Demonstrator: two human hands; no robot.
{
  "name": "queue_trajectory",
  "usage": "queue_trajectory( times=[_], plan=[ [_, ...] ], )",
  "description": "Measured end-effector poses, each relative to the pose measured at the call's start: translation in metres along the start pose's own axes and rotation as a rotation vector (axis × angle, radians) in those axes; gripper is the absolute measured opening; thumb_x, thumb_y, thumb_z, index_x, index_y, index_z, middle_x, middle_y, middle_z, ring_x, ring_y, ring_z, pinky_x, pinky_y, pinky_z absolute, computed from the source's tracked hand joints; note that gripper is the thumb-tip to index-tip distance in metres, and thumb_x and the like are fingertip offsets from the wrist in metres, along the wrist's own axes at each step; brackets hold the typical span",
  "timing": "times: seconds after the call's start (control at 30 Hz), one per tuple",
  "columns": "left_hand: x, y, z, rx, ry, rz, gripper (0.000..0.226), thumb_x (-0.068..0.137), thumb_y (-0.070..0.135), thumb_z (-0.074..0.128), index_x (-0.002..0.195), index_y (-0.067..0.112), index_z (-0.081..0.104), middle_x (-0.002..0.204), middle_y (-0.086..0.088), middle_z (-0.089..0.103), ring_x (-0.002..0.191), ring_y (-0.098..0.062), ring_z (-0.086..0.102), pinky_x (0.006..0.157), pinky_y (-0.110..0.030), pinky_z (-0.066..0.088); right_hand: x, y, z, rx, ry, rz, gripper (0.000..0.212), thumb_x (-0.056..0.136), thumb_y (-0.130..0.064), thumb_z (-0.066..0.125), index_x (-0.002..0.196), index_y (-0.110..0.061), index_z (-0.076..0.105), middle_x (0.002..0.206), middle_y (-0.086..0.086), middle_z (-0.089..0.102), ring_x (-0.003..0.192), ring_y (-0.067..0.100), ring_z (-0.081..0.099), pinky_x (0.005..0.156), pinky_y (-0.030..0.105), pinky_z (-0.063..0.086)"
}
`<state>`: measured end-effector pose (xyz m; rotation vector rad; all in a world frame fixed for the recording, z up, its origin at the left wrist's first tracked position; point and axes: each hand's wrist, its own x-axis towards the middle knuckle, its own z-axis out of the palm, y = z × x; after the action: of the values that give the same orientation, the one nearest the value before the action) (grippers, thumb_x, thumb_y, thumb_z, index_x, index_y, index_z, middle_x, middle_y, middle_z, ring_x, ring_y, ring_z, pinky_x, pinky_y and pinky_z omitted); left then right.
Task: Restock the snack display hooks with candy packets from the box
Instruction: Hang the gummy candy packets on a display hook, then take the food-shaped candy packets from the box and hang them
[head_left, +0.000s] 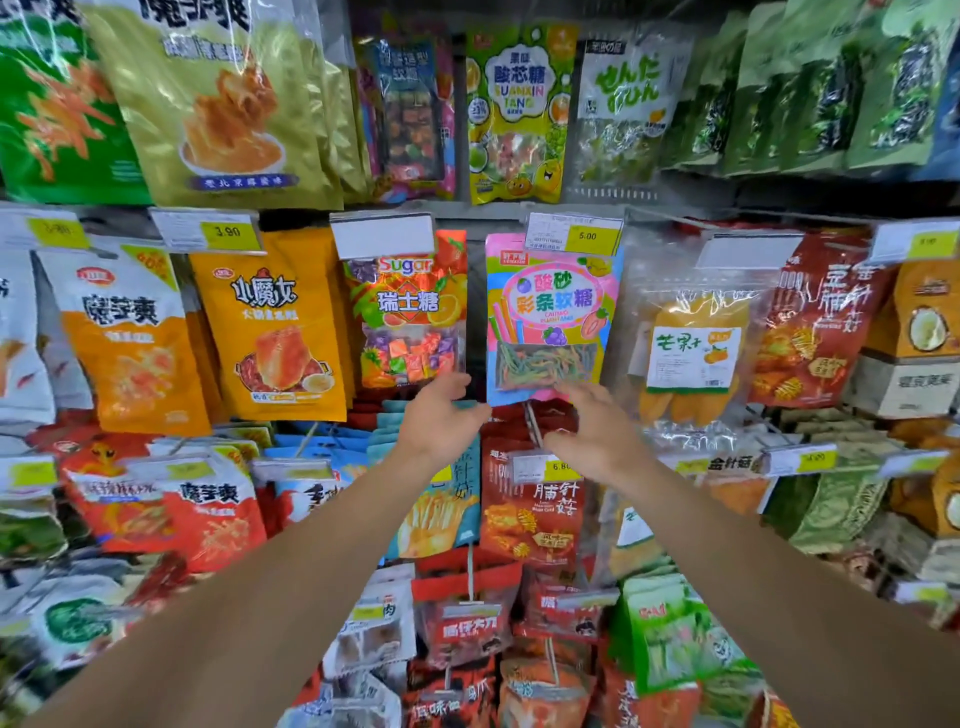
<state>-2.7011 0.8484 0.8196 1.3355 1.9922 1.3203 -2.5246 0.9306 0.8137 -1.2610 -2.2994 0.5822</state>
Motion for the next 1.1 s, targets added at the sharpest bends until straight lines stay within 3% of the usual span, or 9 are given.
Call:
queue_trajectory(
  times=[0.33, 0.53, 0.63, 0.73, 0.83, 1.0, 1.1],
  plan=[
    [-0.067, -0.109, -0.042, 0.079, -0.122, -0.064, 0.047, 0.09, 0.029, 0.067, 0.133, 0.015, 0.057, 0.138, -0.001, 0.056, 0.122, -0.021, 0.056, 0.101, -0.026, 0.04, -0.082, -0.051, 0.102, -0.137, -0.142, 0.09, 0.073, 0.086, -0.029, 0.067, 0.149, -0.012, 0.035, 0.15, 0.012, 0.039, 0.135, 0.029, 0.043, 0.109, 0.032, 0.034],
    [-0.149, -0.203, -0.065, -0.03, -0.23, -0.242, 0.042, 0.079, 0.034, 0.074, 0.116, 0.016, 0.067, 0.123, -0.006, 0.065, 0.112, -0.022, 0.062, 0.1, -0.039, 0.047, -0.147, -0.07, 0.193, -0.171, -0.303, 0.179, 0.07, 0.085, -0.031, 0.067, 0.146, -0.011, 0.039, 0.143, 0.014, 0.047, 0.133, 0.031, 0.046, 0.108, 0.037, 0.039],
    [-0.193, -0.249, -0.075, -0.033, -0.251, -0.345, 0.058, 0.07, 0.044, 0.072, 0.119, 0.012, 0.066, 0.123, -0.006, 0.066, 0.112, -0.026, 0.063, 0.1, -0.039, 0.047, -0.181, -0.077, 0.243, -0.147, -0.387, 0.222, 0.062, 0.079, -0.031, 0.066, 0.136, -0.014, 0.049, 0.13, 0.014, 0.056, 0.121, 0.03, 0.054, 0.098, 0.037, 0.045],
    [-0.234, -0.287, -0.084, -0.056, -0.275, -0.476, 0.046, 0.068, 0.044, 0.071, 0.108, 0.02, 0.069, 0.117, -0.004, 0.066, 0.107, -0.019, 0.063, 0.1, -0.032, 0.046, -0.217, -0.078, 0.286, -0.11, -0.487, 0.269, 0.056, 0.079, -0.032, 0.065, 0.131, -0.017, 0.052, 0.126, 0.011, 0.056, 0.119, 0.029, 0.054, 0.092, 0.034, 0.044],
    [-0.268, -0.321, -0.086, -0.009, -0.332, -0.552, 0.049, 0.081, 0.032, 0.073, 0.126, 0.015, 0.062, 0.128, -0.002, 0.063, 0.114, -0.021, 0.062, 0.098, -0.032, 0.045, -0.252, -0.072, 0.322, -0.076, -0.587, 0.315, 0.063, 0.085, -0.027, 0.066, 0.142, -0.012, 0.044, 0.143, 0.013, 0.045, 0.132, 0.03, 0.045, 0.101, 0.032, 0.039],
    [-0.309, -0.386, -0.073, 0.046, -0.342, -0.671, 0.035, 0.085, 0.022, 0.071, 0.12, 0.017, 0.067, 0.124, -0.002, 0.066, 0.113, -0.018, 0.062, 0.098, -0.028, 0.045, -0.293, -0.048, 0.373, -0.062, -0.686, 0.415, 0.041, 0.086, -0.015, 0.064, 0.124, 0.0, 0.058, 0.125, 0.02, 0.06, 0.118, 0.033, 0.055, 0.096, 0.038, 0.046],
    [-0.331, -0.424, -0.057, 0.045, -0.326, -0.76, 0.039, 0.087, 0.024, 0.069, 0.124, 0.015, 0.064, 0.127, 0.0, 0.064, 0.12, -0.016, 0.058, 0.106, -0.03, 0.042, -0.315, -0.022, 0.407, -0.043, -0.738, 0.452, 0.049, 0.087, -0.019, 0.063, 0.133, -0.004, 0.052, 0.132, 0.017, 0.057, 0.121, 0.034, 0.054, 0.096, 0.041, 0.048]
  ],
)
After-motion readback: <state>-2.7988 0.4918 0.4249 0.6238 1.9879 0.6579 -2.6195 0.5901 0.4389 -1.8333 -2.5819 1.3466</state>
